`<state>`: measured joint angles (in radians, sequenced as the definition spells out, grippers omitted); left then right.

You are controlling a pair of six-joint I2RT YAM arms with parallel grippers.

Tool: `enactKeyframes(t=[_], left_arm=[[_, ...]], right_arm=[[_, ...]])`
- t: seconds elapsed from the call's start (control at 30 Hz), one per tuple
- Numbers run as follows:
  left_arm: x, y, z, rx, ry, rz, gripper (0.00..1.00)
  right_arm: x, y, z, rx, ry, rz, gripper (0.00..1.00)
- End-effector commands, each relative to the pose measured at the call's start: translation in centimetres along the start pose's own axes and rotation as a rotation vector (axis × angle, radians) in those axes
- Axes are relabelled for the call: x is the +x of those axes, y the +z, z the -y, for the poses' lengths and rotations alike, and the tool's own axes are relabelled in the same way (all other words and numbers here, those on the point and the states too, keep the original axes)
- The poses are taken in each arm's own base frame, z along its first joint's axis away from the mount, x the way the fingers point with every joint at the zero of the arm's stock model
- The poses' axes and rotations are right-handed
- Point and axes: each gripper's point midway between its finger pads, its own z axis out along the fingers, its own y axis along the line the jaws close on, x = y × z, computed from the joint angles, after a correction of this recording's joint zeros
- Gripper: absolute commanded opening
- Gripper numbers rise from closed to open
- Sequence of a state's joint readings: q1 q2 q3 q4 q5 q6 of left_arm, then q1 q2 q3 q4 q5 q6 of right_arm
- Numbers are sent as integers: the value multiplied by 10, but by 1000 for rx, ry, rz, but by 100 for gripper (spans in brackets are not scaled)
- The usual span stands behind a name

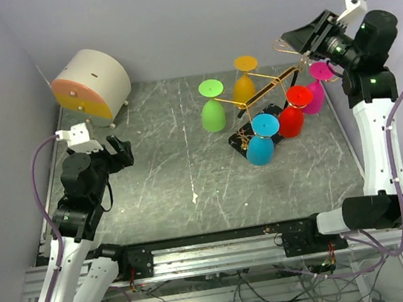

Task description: Take the wine glass off the wine glass rack

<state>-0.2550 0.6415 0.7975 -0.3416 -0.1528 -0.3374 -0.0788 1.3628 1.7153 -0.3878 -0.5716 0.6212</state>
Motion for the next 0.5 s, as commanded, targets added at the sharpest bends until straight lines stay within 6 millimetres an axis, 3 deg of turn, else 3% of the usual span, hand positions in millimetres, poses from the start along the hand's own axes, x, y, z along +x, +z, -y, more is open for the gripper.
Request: enactKeyframes(t=[0.0,0.13,0.27,0.47], left_arm=[[-10,-2,5,18,-10,27,91],[-9,0,6,23,-11,19,90],[-8,0,5,18,-11,17,89],[-8,0,6,26,-12,17,88]], right_arm=[[-27,-2,16,-42,20,71,47],[-33,-2,66,44,127,87,37],[-46,-14,114,179,241,158,30],[-57,-40,163,458,271,276,34]])
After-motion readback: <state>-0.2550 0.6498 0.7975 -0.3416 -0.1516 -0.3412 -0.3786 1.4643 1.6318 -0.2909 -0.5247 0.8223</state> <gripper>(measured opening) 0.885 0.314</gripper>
